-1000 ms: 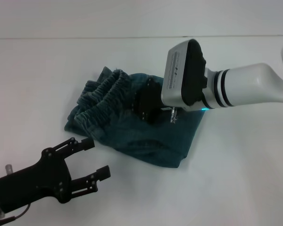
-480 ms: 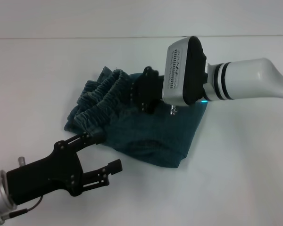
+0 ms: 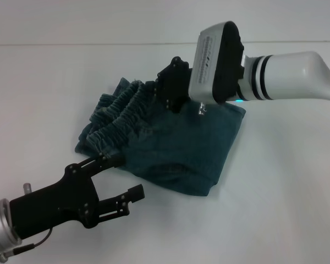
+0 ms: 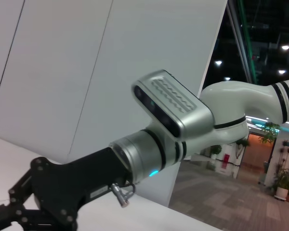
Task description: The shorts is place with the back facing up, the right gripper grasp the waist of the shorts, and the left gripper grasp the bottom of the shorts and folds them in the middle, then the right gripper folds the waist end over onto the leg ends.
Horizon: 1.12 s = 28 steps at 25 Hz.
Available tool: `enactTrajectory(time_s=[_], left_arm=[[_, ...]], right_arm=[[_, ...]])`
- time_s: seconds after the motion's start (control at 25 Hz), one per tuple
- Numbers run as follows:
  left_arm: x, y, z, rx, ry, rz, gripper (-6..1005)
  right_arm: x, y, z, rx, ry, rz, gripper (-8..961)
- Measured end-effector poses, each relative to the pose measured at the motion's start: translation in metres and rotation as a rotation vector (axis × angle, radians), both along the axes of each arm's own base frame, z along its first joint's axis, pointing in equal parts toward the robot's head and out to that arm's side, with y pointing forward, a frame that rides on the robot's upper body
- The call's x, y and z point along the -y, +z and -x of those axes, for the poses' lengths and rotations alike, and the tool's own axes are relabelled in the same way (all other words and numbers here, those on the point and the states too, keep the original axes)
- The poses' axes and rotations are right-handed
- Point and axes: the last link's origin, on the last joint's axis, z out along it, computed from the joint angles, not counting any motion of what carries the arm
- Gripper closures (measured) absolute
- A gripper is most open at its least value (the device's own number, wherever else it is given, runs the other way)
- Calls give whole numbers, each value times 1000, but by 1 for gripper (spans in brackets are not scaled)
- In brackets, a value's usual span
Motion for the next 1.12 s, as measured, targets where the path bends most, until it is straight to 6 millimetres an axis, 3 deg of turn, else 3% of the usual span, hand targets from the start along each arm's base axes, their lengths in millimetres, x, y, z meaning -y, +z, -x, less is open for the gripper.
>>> enactTrajectory(time_s=[0.28, 0.56, 0.84, 1.12], left_arm=[[-2, 0, -3, 3, -17, 2, 155], [-12, 0, -12, 3, -60, 8, 153], [-21, -3, -24, 14, -99, 18, 154], [-22, -3, -25, 7, -108, 6, 152]], right_arm=[[-12, -4, 8, -53, -206, -58, 873], [-18, -6, 24, -102, -276, -52, 866], [-10, -13, 3, -77, -390, -29, 860], [2, -15, -5, -60, -331, 16, 853]])
